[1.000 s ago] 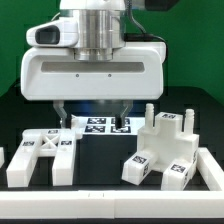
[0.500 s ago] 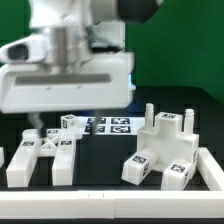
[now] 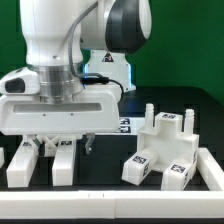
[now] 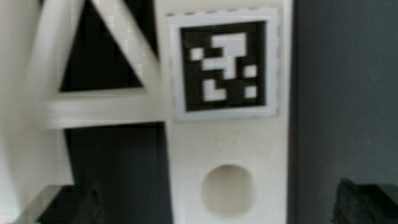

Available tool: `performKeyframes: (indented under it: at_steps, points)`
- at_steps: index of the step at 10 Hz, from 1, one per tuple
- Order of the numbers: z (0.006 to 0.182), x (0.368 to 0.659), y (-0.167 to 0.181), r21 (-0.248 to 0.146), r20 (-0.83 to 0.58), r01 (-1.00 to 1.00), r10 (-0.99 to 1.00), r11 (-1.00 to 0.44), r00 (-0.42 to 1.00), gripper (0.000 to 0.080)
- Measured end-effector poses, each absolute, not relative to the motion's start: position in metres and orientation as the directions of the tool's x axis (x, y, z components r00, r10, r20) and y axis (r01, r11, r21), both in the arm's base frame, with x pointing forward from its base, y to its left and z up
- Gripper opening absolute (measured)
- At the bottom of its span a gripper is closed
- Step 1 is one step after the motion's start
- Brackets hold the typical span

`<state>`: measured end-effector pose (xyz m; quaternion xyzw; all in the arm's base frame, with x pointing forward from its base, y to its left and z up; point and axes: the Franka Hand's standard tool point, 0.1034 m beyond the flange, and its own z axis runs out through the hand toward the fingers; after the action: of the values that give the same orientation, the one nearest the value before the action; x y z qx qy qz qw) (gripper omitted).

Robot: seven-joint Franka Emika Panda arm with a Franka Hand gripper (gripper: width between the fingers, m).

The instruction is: Assemble chair

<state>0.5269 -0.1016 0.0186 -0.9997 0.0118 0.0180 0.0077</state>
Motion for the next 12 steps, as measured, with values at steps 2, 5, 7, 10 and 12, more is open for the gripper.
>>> performKeyframes:
  at_steps: [2, 5, 7, 10, 12]
  points:
    - [0.009, 0.524, -0.101, 0.004, -0.018, -0.017, -0.017, -1.0, 1.0, 0.0649]
    - [0.007, 0.522, -0.101, 0.008, -0.013, -0.016, -0.016, -1.0, 1.0, 0.0519]
    - [0.007, 0.522, -0.101, 0.008, -0.013, -0.016, -0.016, -1.0, 1.0, 0.028]
    - [0.021, 0.528, -0.097, -0.004, -0.037, -0.066, -0.066, -0.998, 0.997, 0.0281]
    - [0.068, 0.54, -0.083, -0.03, -0.053, -0.144, -0.142, -0.989, 0.988, 0.0281]
